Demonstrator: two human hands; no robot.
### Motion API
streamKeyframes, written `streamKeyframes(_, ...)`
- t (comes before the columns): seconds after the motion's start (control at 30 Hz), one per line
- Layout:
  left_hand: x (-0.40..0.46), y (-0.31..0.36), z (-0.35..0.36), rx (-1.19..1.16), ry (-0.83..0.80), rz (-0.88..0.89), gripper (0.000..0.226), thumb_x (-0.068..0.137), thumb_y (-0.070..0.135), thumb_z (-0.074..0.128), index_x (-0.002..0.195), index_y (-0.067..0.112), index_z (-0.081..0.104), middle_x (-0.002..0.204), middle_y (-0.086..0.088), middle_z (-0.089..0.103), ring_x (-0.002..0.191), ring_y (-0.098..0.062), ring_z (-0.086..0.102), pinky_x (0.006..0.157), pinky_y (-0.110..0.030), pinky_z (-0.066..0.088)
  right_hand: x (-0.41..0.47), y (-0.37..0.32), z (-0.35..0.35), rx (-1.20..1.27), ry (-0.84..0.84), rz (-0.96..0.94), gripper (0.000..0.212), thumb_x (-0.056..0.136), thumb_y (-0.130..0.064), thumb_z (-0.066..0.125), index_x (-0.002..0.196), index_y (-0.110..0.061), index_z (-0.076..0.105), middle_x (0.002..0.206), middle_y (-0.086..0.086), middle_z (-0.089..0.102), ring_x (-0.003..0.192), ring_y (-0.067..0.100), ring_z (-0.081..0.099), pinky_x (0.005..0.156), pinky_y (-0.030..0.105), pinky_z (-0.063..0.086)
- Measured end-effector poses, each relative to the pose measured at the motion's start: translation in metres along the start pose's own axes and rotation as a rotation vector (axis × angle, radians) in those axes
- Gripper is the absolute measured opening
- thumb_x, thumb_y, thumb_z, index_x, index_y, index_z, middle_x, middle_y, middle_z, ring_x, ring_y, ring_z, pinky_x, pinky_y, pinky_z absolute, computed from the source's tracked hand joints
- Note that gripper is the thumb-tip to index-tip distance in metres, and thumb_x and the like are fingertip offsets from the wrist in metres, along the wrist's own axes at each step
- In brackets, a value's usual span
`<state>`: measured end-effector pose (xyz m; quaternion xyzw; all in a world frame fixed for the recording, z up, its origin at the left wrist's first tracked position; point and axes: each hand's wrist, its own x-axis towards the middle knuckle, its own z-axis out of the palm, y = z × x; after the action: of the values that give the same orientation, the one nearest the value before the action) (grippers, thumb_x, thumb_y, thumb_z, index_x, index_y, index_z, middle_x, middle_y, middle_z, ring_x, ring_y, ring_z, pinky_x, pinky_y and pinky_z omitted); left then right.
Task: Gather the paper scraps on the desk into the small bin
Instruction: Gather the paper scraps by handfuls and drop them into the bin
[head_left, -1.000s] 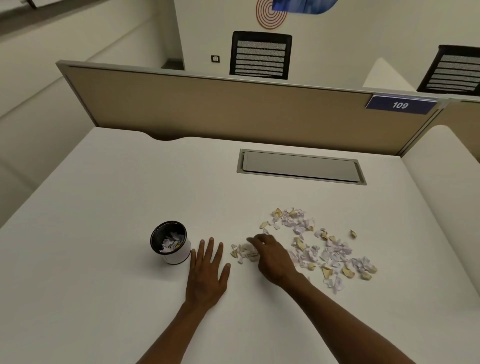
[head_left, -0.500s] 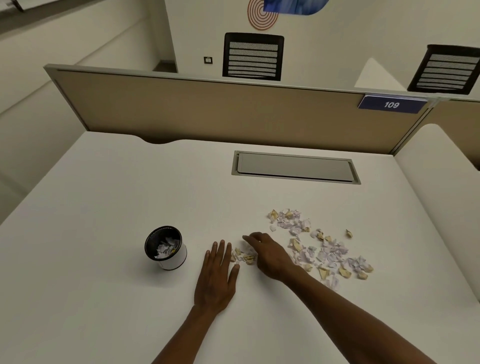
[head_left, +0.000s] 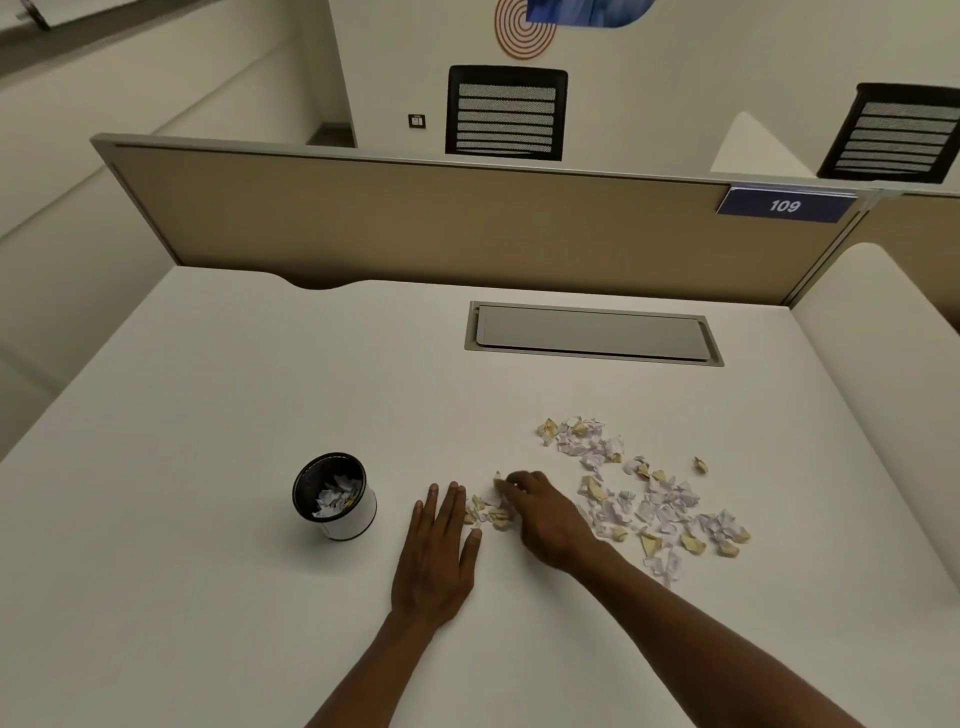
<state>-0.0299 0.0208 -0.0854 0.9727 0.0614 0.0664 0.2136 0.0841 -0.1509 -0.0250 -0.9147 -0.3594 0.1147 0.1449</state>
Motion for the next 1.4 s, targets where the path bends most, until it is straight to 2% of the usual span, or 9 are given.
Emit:
streamKeyframes(0.23, -0.002, 0.003, -0.003, 0.017, -0.024, 0.003, 0.06, 0.105, 0.045, 0.022, 0.159, 0.023, 0.01, 0.167, 0.009, 0.013, 0.155, -0.012, 0.001, 0.125, -0.039, 0.01, -0.016, 0.0, -0.002, 0.218, 0.104, 0.338, 0.068, 0.084, -0.001, 0.051, 0.15, -0.015, 0.039, 0.145, 0.01, 0.045, 0.131, 0.027, 0.042, 0.104, 0.035, 0.045)
streamKeyframes(0.33, -0.002, 0.004, -0.005, 0.028, -0.054, 0.025, 0.059, 0.106, 0.044, 0.023, 0.159, 0.024, 0.009, 0.167, 0.01, 0.012, 0.155, -0.012, 0.001, 0.125, -0.041, 0.011, -0.018, -0.006, -0.003, 0.142, -0.028, 0.26, 0.071, 0.087, -0.007, 0.054, 0.153, -0.013, 0.031, 0.145, 0.011, 0.041, 0.13, 0.029, 0.04, 0.101, 0.034, 0.045)
streamKeyframes(0.47, -0.001, 0.005, -0.011, -0.048, -0.063, 0.035, 0.06, 0.105, 0.044, 0.026, 0.159, 0.024, 0.011, 0.166, 0.011, 0.013, 0.155, -0.01, 0.001, 0.125, -0.039, 0.01, -0.02, -0.01, -0.017, 0.218, 0.028, 0.193, 0.056, 0.095, -0.01, 0.042, 0.15, -0.01, 0.036, 0.133, 0.013, 0.053, 0.117, 0.03, 0.054, 0.094, 0.035, 0.048)
streamKeyframes(0.57, 0.004, 0.005, -0.021, -0.14, -0.077, 0.044, 0.064, 0.102, 0.042, 0.039, 0.158, 0.021, 0.016, 0.165, 0.009, 0.018, 0.154, -0.01, 0.006, 0.126, -0.036, 0.014, -0.029, -0.005, -0.026, 0.168, 0.089, 0.272, 0.051, 0.1, -0.031, 0.046, 0.146, -0.011, 0.042, 0.128, 0.012, 0.058, 0.116, 0.029, 0.058, 0.094, 0.036, 0.049)
streamKeyframes(0.7, 0.027, 0.008, -0.037, -0.144, -0.162, 0.055, 0.068, 0.098, 0.019, 0.048, 0.158, 0.021, 0.018, 0.166, 0.001, 0.018, 0.151, -0.023, 0.022, 0.12, -0.039, 0.029, -0.043, -0.01, -0.021, 0.08, -0.128, 0.326, 0.086, 0.084, -0.062, 0.062, 0.15, -0.015, 0.033, 0.137, 0.009, 0.05, 0.121, 0.027, 0.054, 0.098, 0.036, 0.048)
streamKeyframes(0.8, 0.046, 0.015, -0.043, -0.114, -0.248, -0.019, 0.072, 0.096, 0.01, 0.046, 0.158, 0.023, 0.014, 0.166, -0.004, 0.009, 0.149, -0.031, 0.022, 0.116, -0.042, 0.035, -0.046, -0.02, -0.01, 0.101, -0.186, 0.37, 0.09, 0.082, -0.054, 0.071, 0.15, -0.013, 0.028, 0.139, 0.011, 0.042, 0.12, 0.028, 0.052, 0.097, 0.034, 0.047)
streamKeyframes(1.03, 0.063, 0.035, -0.045, -0.24, -0.367, -0.002, 0.066, 0.095, 0.006, 0.052, 0.155, 0.014, 0.027, 0.157, -0.011, 0.025, 0.139, -0.028, 0.039, 0.114, -0.035, 0.038, -0.022, -0.033, -0.015, 0.189, -0.071, 0.369, 0.046, 0.086, -0.025, 0.07, 0.126, -0.01, 0.052, 0.123, 0.014, 0.054, 0.11, 0.028, 0.056, 0.088, 0.029, 0.045)
streamKeyframes(1.23, 0.072, 0.022, -0.058, -0.272, -0.256, 0.011, 0.054, 0.098, 0.016, 0.053, 0.15, 0.017, 0.039, 0.153, -0.005, 0.038, 0.139, -0.023, 0.04, 0.114, -0.028, 0.036, -0.013, -0.023, -0.02, 0.19, -0.131, 0.373, 0.085, 0.069, -0.061, 0.078, 0.134, -0.016, 0.046, 0.128, 0.009, 0.055, 0.115, 0.025, 0.055, 0.093, 0.034, 0.049)
streamKeyframes(1.4, 0.087, 0.002, -0.07, -0.046, -0.547, 0.09, 0.098, 0.081, 0.038, 0.078, 0.157, 0.033, 0.016, 0.167, 0.008, 0.011, 0.15, -0.02, 0.016, 0.121, -0.038, 0.025, -0.013, -0.025, -0.012, 0.158, -0.155, 0.401, 0.123, 0.062, -0.068, 0.079, 0.154, -0.015, 0.018, 0.142, 0.013, 0.037, 0.123, 0.032, 0.053, 0.097, 0.037, 0.048)
